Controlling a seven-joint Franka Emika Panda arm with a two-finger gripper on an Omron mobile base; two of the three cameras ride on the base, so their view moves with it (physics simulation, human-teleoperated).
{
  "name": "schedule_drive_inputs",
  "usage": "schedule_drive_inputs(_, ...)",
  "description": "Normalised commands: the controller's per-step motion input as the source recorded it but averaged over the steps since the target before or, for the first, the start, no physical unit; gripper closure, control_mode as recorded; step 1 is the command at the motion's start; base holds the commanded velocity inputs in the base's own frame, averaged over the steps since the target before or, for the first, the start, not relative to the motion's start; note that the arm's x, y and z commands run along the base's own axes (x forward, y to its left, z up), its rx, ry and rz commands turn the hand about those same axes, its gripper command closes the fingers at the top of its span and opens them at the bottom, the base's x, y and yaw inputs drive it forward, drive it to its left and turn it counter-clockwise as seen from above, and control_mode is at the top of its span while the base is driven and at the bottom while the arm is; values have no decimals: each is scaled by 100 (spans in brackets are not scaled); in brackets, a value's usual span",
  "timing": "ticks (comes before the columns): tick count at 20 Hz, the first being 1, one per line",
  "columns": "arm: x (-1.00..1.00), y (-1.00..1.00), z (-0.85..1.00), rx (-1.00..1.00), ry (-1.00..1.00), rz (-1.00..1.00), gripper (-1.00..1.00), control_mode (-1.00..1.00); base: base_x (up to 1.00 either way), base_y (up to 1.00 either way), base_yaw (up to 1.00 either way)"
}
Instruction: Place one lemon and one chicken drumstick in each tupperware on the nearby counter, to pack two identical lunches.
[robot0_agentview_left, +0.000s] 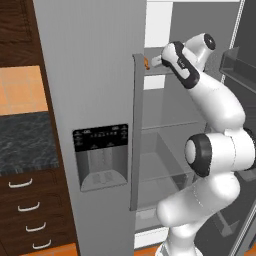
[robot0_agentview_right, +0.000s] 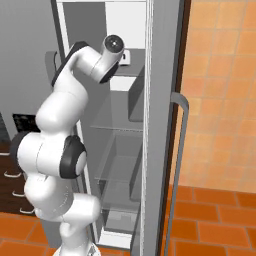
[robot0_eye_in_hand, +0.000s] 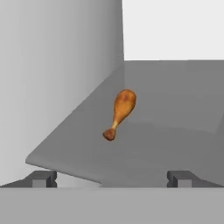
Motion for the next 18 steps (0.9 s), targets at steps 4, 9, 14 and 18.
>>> schedule_drive_inputs(4,57,0,-21,2,9,5,-100,-100,0,0,0)
schedule_drive_inputs(9,53,-19,-7,2,1,10,-100,-100,0,0,0)
schedule_drive_inputs(14,50,-10,-13,0,-2,4,-100,-100,0,0,0)
schedule_drive_inputs(18,39,19,-19,-2,-1,-1,-100,-100,0,0,0)
